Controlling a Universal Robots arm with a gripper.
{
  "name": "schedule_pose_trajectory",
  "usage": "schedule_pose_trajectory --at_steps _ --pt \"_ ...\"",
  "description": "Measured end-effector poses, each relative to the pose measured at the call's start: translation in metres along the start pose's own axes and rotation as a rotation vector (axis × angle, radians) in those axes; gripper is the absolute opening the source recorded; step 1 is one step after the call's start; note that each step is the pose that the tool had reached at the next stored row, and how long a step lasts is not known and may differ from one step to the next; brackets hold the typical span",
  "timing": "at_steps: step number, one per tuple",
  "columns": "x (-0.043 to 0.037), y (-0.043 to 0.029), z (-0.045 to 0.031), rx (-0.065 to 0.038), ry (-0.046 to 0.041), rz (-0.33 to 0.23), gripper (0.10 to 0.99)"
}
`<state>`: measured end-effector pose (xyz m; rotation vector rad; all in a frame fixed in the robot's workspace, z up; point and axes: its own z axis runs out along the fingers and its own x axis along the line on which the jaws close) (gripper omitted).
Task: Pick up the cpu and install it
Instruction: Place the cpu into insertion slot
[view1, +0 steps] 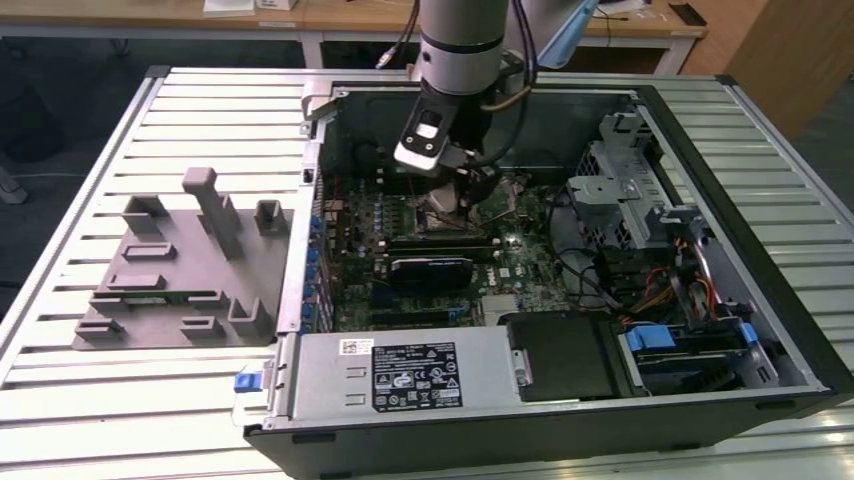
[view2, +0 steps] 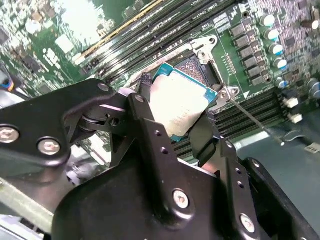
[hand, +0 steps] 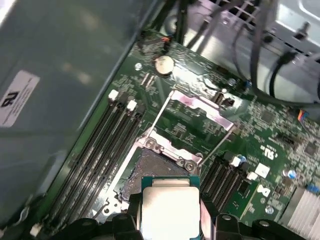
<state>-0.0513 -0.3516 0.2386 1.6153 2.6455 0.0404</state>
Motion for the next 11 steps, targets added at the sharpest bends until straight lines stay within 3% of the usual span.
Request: schedule_pose_trajectory --at_steps 11 --pt "0.0 0.0 0.0003 0.004 -0.0082 0.187 0.541"
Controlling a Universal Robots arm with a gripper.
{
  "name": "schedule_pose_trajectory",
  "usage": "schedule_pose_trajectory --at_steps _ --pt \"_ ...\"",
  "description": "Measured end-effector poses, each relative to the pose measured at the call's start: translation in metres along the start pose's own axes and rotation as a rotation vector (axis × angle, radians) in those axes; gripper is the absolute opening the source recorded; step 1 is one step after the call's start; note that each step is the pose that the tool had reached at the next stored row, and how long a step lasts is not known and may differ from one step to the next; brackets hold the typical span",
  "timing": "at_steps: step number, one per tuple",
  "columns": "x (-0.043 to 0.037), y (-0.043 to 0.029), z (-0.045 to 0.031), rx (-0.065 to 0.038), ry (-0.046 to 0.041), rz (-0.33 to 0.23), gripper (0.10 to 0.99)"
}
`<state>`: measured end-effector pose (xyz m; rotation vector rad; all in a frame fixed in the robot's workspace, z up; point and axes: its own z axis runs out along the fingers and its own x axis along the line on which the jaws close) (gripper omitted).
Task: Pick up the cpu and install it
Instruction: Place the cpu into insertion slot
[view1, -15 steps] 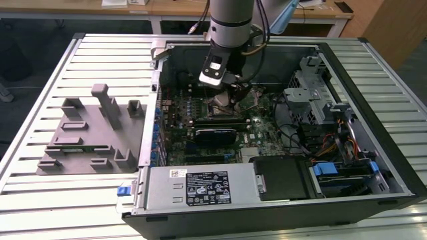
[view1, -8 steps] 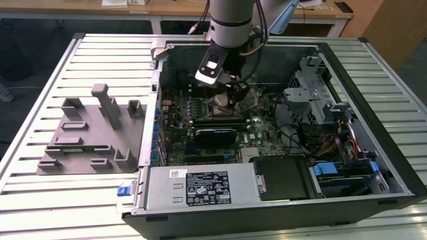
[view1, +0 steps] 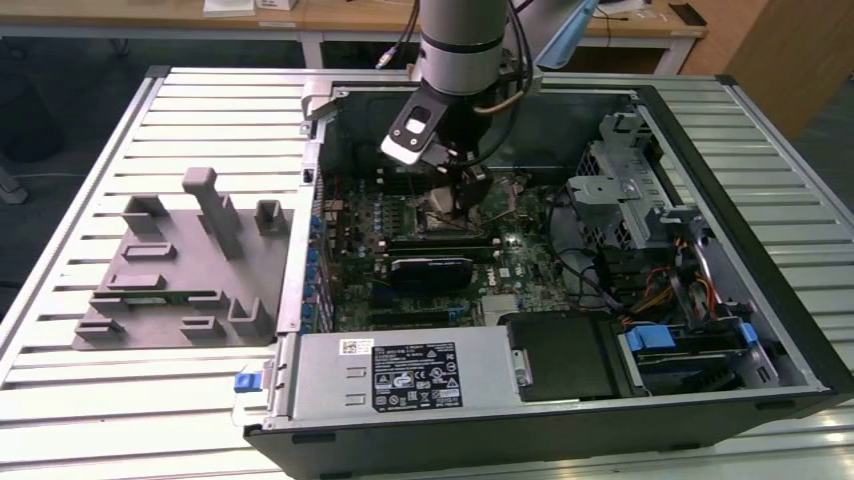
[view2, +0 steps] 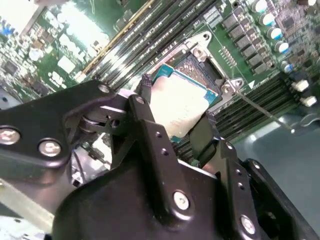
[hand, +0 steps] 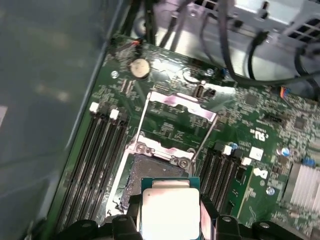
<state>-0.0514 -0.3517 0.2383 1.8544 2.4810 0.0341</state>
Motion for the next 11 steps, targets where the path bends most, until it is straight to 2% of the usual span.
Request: schedule_pose_trajectory --at_steps 1,3,11 --pt "0.0 0.0 0.0001 0.0 -0.0008 0.018 0.541" --pt "0.0 0.0 0.0004 0.002 -0.0041 0.091 0.541" --pt "0.0 0.0 0.0012 0.005 -0.0102 0.232 0.541"
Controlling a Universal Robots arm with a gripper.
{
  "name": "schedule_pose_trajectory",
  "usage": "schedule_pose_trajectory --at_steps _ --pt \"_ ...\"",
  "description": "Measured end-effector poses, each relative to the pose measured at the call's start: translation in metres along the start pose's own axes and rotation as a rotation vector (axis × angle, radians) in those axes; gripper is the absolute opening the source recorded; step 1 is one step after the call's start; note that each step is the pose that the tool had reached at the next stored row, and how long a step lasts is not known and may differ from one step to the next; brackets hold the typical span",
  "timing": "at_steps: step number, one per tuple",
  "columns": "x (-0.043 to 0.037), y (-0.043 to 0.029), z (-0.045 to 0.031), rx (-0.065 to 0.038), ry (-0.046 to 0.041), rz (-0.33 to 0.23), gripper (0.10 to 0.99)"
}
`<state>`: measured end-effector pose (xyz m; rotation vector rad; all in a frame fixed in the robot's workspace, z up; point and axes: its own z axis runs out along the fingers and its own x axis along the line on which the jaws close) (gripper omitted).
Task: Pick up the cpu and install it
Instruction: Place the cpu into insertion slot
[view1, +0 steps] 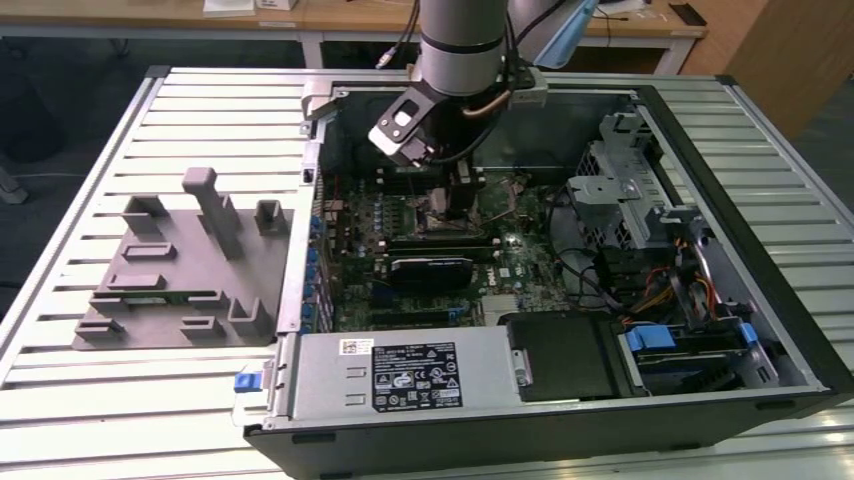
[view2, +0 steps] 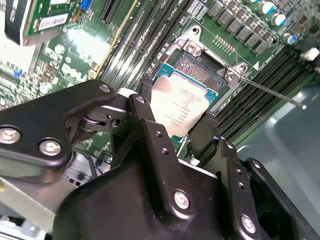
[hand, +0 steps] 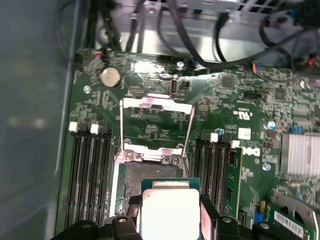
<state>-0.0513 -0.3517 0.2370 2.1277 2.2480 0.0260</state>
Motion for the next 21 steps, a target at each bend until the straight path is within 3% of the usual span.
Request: schedule_pose_trajectory --at_steps 2,7,21 --pt "0.0 -0.0001 0.0004 0.0 0.0004 0.011 0.541" --pt "0.0001 -0.0001 0.002 0.0 0.0156 0.026 0.541" --pt "0.0047 -0.0002 0.0097 0.0 0.0146 0.046 0.541"
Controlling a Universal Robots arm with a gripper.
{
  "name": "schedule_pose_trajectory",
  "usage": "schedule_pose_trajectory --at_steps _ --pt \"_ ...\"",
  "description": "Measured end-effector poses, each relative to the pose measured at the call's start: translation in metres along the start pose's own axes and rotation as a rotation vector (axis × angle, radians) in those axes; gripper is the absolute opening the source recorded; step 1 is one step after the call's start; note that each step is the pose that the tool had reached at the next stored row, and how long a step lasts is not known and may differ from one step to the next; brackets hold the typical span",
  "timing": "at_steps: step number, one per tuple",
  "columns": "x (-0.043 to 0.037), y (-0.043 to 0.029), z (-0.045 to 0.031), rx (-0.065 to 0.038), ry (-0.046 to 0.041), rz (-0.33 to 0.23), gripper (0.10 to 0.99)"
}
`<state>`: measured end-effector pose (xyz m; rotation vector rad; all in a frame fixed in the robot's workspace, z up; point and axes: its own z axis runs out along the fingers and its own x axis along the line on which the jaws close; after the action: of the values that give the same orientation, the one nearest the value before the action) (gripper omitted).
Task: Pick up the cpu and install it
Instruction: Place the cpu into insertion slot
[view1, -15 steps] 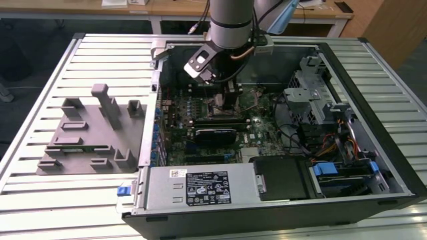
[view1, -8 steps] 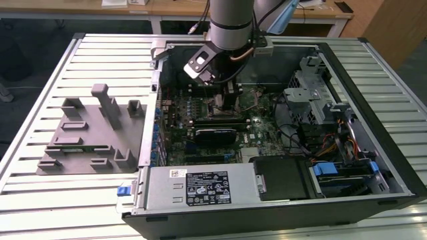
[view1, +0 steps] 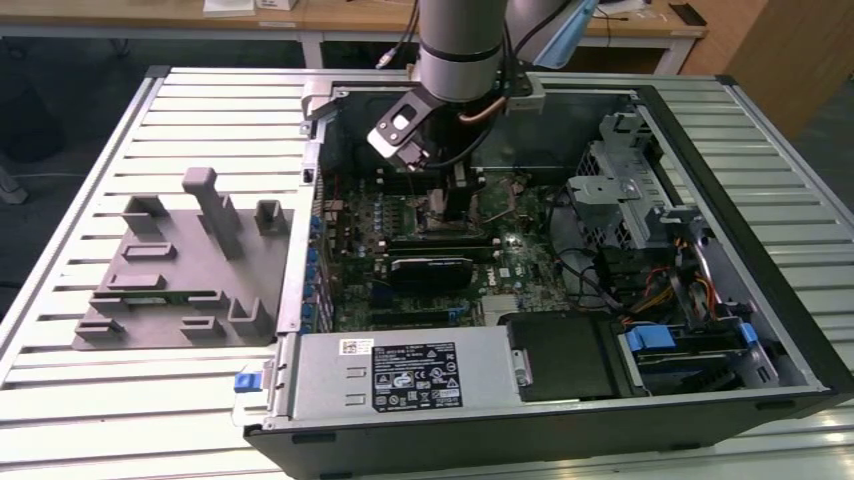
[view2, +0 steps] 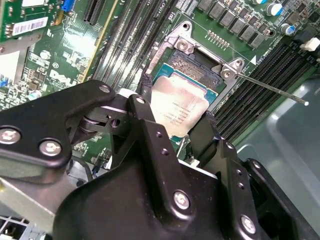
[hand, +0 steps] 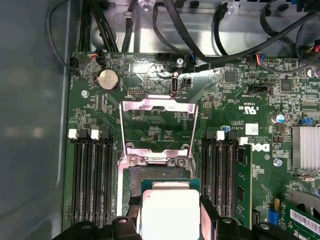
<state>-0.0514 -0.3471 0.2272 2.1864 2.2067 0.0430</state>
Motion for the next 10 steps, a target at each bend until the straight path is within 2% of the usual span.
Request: schedule_pose_trajectory --at_steps 10 --pt "0.0067 -0.0002 0.0062 0.0 -0.0018 0.007 0.541"
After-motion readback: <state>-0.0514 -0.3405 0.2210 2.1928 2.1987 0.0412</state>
